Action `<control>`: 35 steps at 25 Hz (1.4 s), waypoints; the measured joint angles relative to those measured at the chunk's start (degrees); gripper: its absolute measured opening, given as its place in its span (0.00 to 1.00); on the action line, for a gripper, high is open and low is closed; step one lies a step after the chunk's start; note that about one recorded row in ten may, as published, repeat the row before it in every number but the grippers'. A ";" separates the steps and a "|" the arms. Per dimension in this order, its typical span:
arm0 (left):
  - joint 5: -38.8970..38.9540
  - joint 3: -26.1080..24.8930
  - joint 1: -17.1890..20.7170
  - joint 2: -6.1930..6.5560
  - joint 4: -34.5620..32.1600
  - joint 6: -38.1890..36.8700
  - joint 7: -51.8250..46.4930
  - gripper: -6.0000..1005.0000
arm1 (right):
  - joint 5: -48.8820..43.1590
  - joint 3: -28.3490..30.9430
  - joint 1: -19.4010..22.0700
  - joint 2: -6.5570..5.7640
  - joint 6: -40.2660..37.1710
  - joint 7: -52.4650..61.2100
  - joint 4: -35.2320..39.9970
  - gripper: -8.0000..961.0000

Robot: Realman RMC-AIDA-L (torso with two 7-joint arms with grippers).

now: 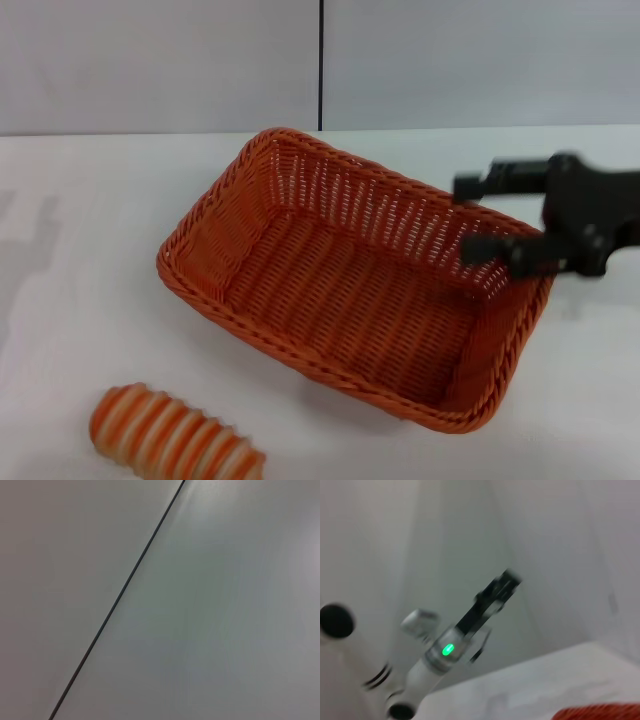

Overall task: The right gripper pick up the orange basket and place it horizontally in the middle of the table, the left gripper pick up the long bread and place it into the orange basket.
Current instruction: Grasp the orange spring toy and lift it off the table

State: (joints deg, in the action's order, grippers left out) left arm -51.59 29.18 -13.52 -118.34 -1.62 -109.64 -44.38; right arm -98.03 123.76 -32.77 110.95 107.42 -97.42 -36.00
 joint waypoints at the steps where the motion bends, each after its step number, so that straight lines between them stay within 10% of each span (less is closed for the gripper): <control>1: 0.00 0.00 0.00 0.00 0.00 0.01 0.00 0.59 | 0.00 0.00 0.00 0.00 0.00 0.00 0.00 0.72; 7: 0.00 0.00 0.26 0.03 0.08 0.05 0.00 0.59 | -0.16 -4.86 -0.18 -0.20 -0.31 0.15 0.25 0.72; 14: -0.01 1.30 0.37 0.21 -0.57 0.05 0.00 0.59 | -0.01 17.02 6.80 1.53 -1.74 -7.36 -1.57 0.71; 18: -0.01 3.67 -0.03 0.32 -2.42 0.13 -0.05 0.59 | 1.18 38.30 12.71 5.19 -5.17 -17.99 -0.36 0.71; 26: -0.01 8.95 -0.53 0.60 -7.31 1.42 -3.35 0.59 | 17.43 41.81 22.26 6.10 -14.23 -27.51 11.80 0.71; 28: -0.13 17.33 -1.58 3.36 -17.07 5.21 -16.66 0.58 | 21.26 41.73 24.03 5.93 -15.23 -28.82 14.15 0.71; 35: -4.57 20.42 -3.32 8.08 -23.58 6.19 -29.14 0.58 | 33.08 41.53 28.66 6.49 -17.00 -30.71 17.85 0.71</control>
State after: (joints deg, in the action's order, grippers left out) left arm -56.16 49.60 -16.84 -110.27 -25.21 -103.45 -73.53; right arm -64.95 165.29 -4.11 117.44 90.42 -128.13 -18.15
